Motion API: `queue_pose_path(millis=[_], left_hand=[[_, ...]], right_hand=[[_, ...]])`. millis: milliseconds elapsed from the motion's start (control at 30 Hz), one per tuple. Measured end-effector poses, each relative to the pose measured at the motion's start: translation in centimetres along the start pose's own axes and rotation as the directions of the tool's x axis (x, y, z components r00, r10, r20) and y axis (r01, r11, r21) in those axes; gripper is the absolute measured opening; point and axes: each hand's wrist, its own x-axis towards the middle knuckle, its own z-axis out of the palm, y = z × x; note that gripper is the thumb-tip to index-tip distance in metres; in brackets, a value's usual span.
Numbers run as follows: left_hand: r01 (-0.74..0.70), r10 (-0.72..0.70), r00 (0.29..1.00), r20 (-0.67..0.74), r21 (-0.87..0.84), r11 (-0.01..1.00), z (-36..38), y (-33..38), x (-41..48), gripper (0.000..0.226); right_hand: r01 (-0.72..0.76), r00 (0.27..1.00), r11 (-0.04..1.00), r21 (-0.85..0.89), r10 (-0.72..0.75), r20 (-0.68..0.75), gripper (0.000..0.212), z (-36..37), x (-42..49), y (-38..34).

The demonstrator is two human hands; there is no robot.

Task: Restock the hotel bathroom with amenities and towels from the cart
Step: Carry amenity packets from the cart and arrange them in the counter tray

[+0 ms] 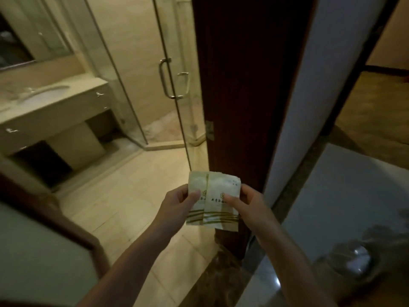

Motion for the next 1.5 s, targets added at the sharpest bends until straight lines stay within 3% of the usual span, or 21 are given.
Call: queue_pose_path(millis=[300,467,600,1033,1300,1500], left_hand=[[-0.021,0.005,0.972,-0.235,-0.068,0.997,-11.4,-2.3,4.6,0.014],[-0.025,-0.018,0.954,-0.299,-0.14,0.99,-20.0,-3.5,7.9,0.017],[-0.03,-0.004,0.938,-0.346,-0.093,0.995,-26.8,-3.9,10.3,0.018],[0.033,-0.092,0.791,-0.605,-0.108,0.994,-40.8,-5.5,17.7,0.02],[0.096,-0.18,0.715,-0.675,-0.16,0.982,-46.9,-4.8,29.2,0.013],[0.056,-0.202,0.644,-0.738,-0.218,0.974,-50.9,-3.4,37.4,0.015]], right_hand=[[0.035,0.98,0.994,-0.107,-0.013,0.2,0.015,10.2,9.6,-1.3],[0.041,0.952,0.993,-0.109,-0.006,0.305,0.015,17.9,15.9,-3.0],[0.03,0.934,0.995,-0.097,0.007,0.356,0.021,23.6,20.3,-4.3],[0.029,0.821,0.992,-0.122,0.046,0.568,0.022,37.6,34.7,-6.1],[0.055,0.775,0.988,-0.147,0.051,0.63,0.023,42.0,49.1,-8.2],[0.03,0.762,0.986,-0.165,0.084,0.642,0.027,44.3,59.9,-11.0]])
